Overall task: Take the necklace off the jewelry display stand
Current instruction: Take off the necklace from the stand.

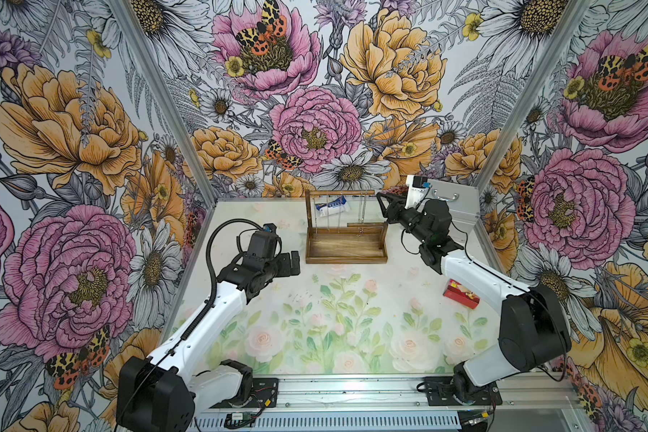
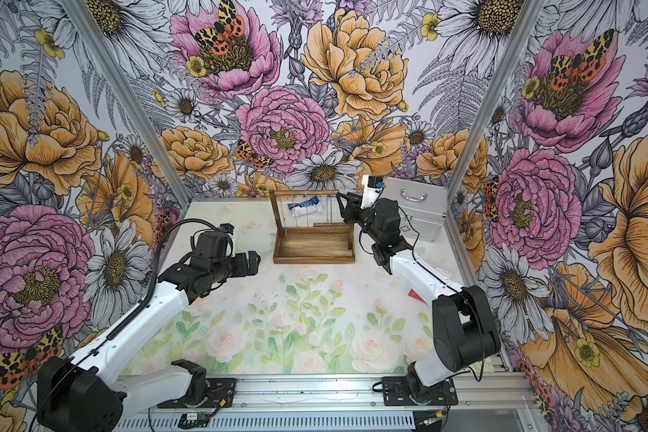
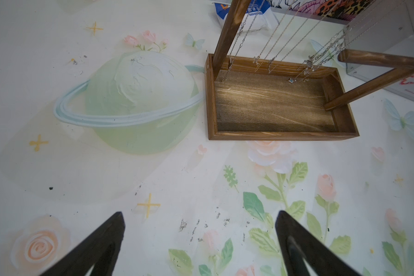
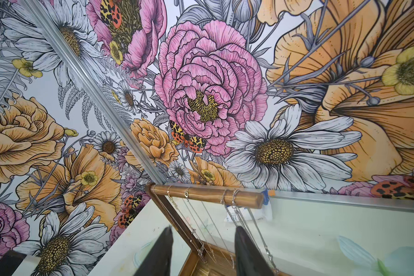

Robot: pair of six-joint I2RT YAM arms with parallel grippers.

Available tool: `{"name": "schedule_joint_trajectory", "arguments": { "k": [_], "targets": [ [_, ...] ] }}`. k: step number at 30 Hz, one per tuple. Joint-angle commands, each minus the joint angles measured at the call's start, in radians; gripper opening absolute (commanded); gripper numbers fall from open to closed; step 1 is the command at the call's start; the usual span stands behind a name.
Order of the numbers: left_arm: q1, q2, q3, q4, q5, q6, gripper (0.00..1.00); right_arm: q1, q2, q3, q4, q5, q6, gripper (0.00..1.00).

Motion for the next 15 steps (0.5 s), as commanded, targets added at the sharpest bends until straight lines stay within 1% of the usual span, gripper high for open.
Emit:
{"name": "schedule_joint_trajectory", "arguments": {
  "k": [1, 6, 15],
  "targets": [
    [-0.031, -0.024, 0.035, -0.031, -0.051, 0.014, 0.99, 0.013, 0.072, 0.067, 0.021, -0.024, -0.015, 0.41],
    [-0.032, -0.037, 0.045, -0.041, -0.058, 0.015, 0.99, 0.017, 0.125, 0.077, 0.007, -0.042, -0.055, 0.41],
    [-0.018, -0.054, 0.043, -0.04, -0.038, 0.008, 0.99, 0.02, 0.206, 0.134, -0.018, -0.031, -0.069, 0.38]
  ]
}}
